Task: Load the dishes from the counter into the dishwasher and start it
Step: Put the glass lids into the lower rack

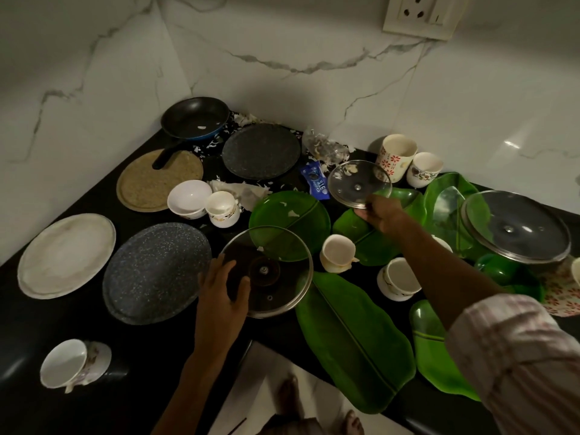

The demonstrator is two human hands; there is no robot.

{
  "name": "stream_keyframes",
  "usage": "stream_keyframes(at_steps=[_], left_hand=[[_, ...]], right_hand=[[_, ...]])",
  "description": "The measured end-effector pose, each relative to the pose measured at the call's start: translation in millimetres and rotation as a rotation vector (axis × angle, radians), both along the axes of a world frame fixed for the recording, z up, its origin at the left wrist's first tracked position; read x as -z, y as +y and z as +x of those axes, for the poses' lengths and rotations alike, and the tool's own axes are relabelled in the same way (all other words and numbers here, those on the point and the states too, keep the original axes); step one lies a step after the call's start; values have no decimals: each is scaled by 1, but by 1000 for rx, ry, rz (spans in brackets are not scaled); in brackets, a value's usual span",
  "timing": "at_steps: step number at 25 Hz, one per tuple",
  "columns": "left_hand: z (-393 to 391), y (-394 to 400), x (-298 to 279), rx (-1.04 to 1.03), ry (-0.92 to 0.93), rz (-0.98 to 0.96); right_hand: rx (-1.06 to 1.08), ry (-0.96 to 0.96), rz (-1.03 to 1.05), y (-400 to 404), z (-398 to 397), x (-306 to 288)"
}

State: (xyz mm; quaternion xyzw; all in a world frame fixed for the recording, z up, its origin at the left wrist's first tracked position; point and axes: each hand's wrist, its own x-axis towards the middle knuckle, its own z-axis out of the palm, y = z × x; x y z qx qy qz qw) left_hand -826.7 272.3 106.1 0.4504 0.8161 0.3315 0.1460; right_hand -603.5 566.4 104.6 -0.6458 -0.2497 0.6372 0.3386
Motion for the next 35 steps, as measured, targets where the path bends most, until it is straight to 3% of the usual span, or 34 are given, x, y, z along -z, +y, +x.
stream_keyframes(at_steps=[4,7,12,20,26,30,35], left_hand=[[15,7,3,308,-39,-99],[34,14,9,478,73,-217],[59,30,15,512,312,-323],[69,40,7,470,520,-403],[58,31,-14,352,228,-161],[55,22,-59,148,-85,159],[78,19,-97,118,-531,277]], right_hand=[[46,84,12,-3,-2,-8],[37,166,53,-10,-3,-19],[-20,295,174,-24,-1,-58],[-152,440,155,-59,16,-84],[-187,406,214,-81,31,-104],[-224,154,389,-97,48,-116],[-158,-83,573,-126,68,-124]])
